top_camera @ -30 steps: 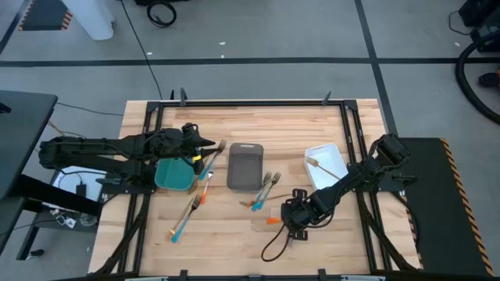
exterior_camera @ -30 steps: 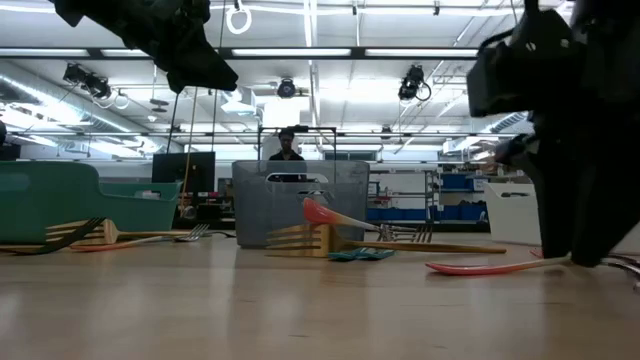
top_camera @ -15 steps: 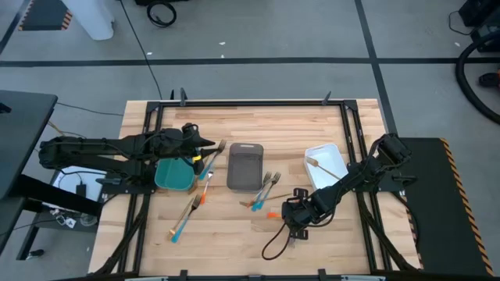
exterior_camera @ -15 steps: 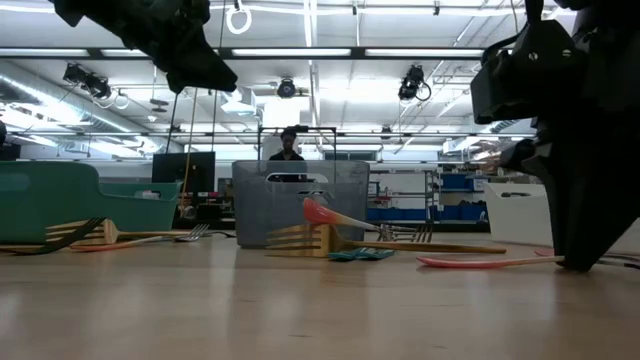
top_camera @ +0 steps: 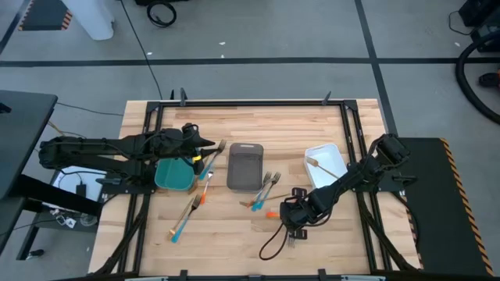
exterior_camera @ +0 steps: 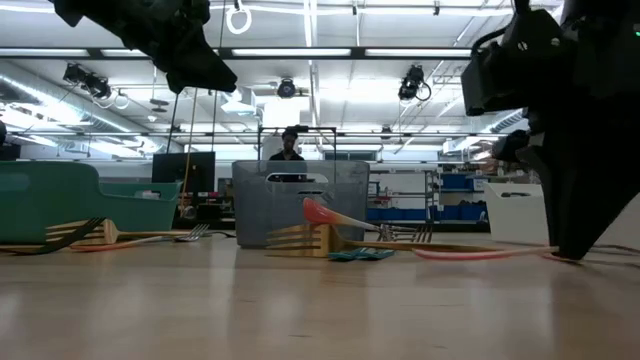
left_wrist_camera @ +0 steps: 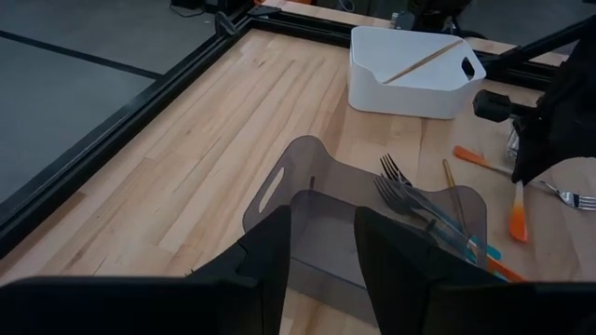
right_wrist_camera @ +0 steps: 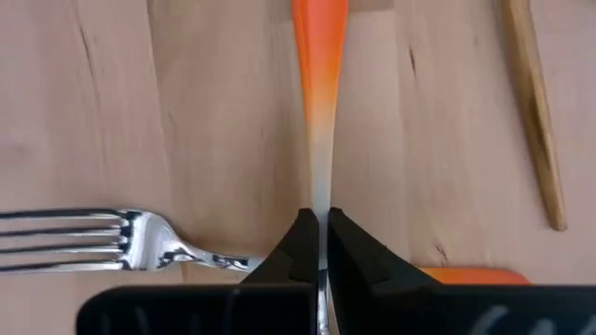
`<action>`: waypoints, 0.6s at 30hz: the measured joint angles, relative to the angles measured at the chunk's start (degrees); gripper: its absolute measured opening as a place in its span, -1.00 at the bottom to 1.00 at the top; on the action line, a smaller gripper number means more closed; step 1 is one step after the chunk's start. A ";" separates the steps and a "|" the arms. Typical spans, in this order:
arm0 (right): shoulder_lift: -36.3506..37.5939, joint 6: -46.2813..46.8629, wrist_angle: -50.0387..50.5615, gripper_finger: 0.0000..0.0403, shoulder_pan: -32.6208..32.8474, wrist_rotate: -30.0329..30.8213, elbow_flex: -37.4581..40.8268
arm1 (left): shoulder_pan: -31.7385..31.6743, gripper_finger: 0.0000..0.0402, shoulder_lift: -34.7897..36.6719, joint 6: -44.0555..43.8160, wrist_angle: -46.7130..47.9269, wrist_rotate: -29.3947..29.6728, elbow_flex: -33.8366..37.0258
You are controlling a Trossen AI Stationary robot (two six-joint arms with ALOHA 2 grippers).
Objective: Sort silverware by color (type)
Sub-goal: Put the orange fork into the black bin
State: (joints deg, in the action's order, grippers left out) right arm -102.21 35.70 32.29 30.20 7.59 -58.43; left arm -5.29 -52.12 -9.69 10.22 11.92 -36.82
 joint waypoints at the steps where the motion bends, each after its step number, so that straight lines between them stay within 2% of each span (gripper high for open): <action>1: 0.00 -0.04 0.58 -0.94 -0.19 -0.04 -0.21 | 0.01 -0.35 0.00 0.00 0.00 0.00 0.00; 18: 0.28 0.18 0.04 -0.94 -3.25 -0.39 -5.18 | 0.01 -0.35 0.01 -0.01 0.10 0.00 0.00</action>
State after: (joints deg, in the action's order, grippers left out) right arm -101.93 35.89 32.32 26.95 7.20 -63.61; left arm -5.28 -52.11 -9.70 10.32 11.92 -36.82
